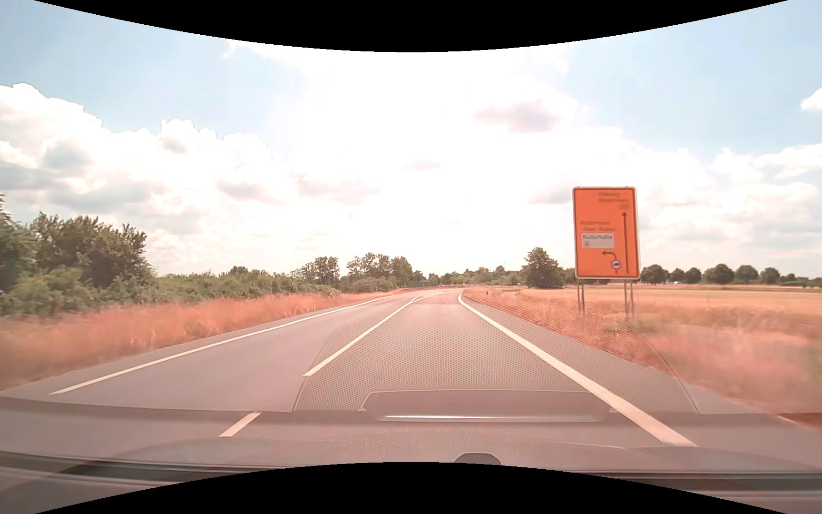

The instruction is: Follow the waypoints while adhering to traffic rules and regulations

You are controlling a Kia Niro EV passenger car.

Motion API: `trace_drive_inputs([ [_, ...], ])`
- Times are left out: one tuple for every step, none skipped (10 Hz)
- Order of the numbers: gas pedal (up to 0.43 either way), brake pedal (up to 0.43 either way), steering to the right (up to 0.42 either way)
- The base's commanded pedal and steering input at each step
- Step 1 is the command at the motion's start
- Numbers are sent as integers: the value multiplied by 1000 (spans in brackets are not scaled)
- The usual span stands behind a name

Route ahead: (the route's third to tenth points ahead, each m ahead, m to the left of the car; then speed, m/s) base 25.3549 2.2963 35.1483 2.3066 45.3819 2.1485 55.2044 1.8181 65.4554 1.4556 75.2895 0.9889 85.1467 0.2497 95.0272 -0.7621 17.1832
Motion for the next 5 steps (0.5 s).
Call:
trace_drive_inputs([
  [0,0,-4],
  [0,0,-4],
  [0,0,-4],
  [0,0,-4],
  [0,0,-4],
])
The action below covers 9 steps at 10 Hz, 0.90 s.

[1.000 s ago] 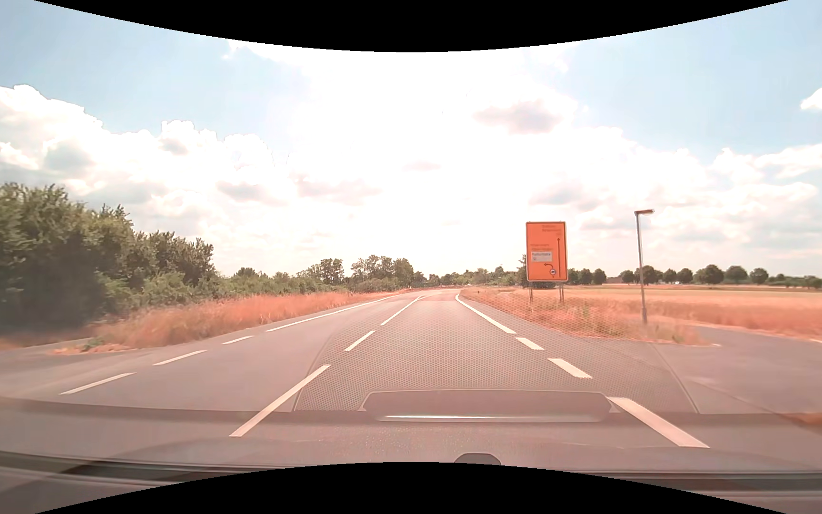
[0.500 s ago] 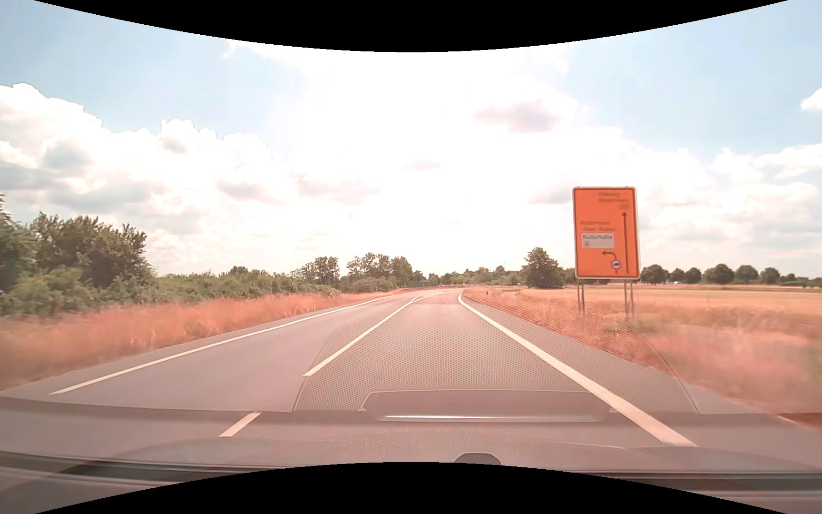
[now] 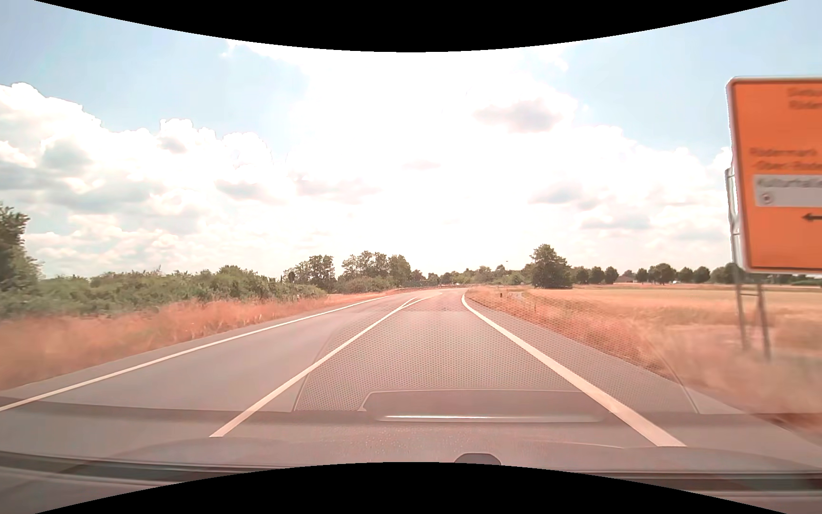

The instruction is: Follow the waypoints while adhering to traffic rules and regulations

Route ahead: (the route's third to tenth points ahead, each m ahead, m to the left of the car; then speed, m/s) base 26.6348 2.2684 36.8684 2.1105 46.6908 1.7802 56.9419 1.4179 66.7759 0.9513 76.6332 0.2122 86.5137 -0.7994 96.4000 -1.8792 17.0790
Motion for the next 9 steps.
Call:
trace_drive_inputs([
  [0,0,-4],
  [0,0,-3],
  [0,0,-3],
  [0,0,-3],
  [0,0,-3],
  [0,0,-3],
  [0,0,-3],
  [0,0,-2],
  [0,0,-1],
])
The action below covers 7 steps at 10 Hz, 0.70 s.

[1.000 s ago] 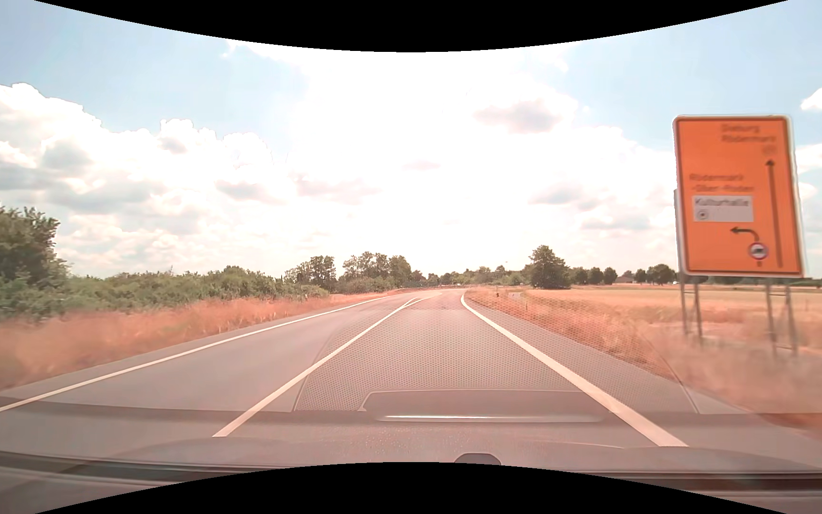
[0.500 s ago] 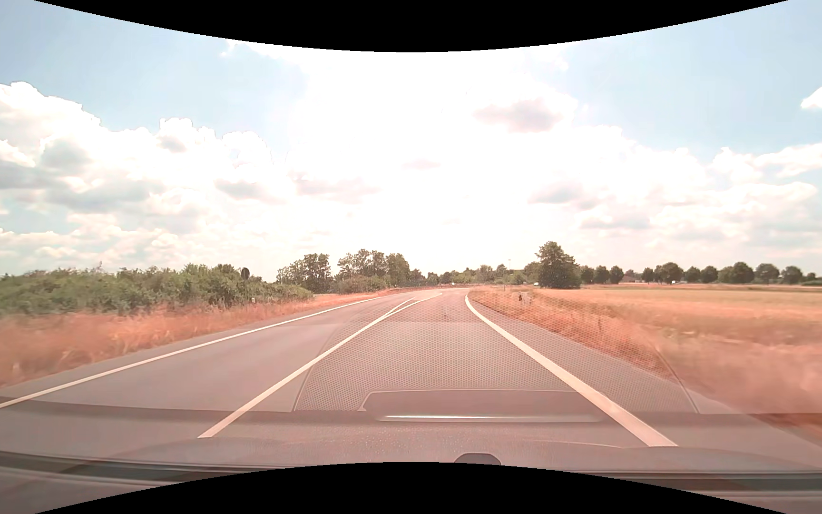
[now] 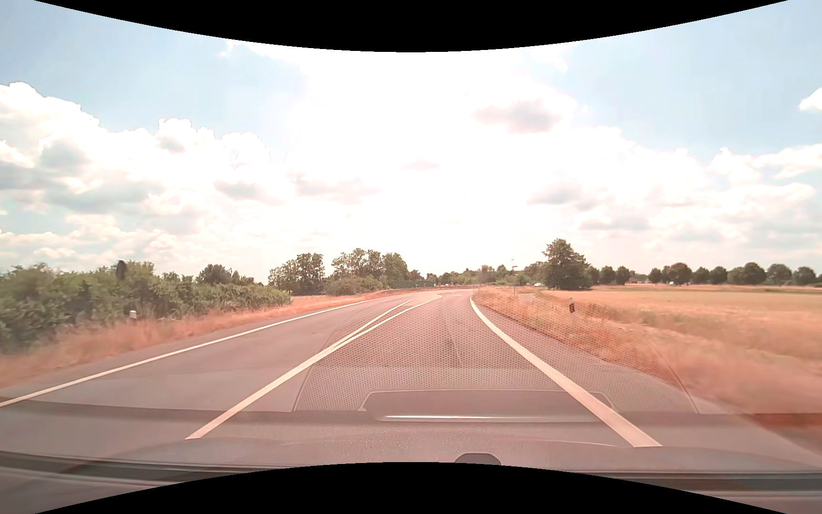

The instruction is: Follow the waypoints while adhering to traffic rules and regulations

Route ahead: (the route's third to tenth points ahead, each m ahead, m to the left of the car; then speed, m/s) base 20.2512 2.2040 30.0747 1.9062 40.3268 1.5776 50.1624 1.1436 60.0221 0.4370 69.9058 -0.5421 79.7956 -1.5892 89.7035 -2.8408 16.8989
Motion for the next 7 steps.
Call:
trace_drive_inputs([
  [0,0,0],
  [0,0,0],
  [0,0,0],
  [0,0,0],
  [0,0,0],
  [0,0,0],
  [0,0,0],
])
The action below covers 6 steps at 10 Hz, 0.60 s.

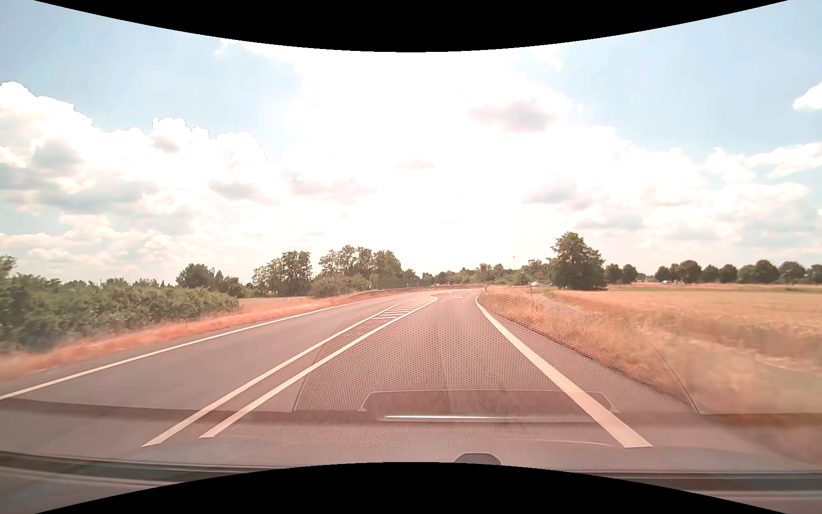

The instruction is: Follow the waypoints while adhering to traffic rules and regulations

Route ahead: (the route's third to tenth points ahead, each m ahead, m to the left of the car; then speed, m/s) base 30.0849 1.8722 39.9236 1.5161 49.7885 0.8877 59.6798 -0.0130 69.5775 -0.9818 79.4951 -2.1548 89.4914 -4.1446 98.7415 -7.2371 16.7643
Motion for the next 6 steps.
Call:
trace_drive_inputs([
  [0,0,1],
  [0,0,2],
  [0,0,3],
  [0,0,4],
  [0,0,4],
  [0,0,4],
])
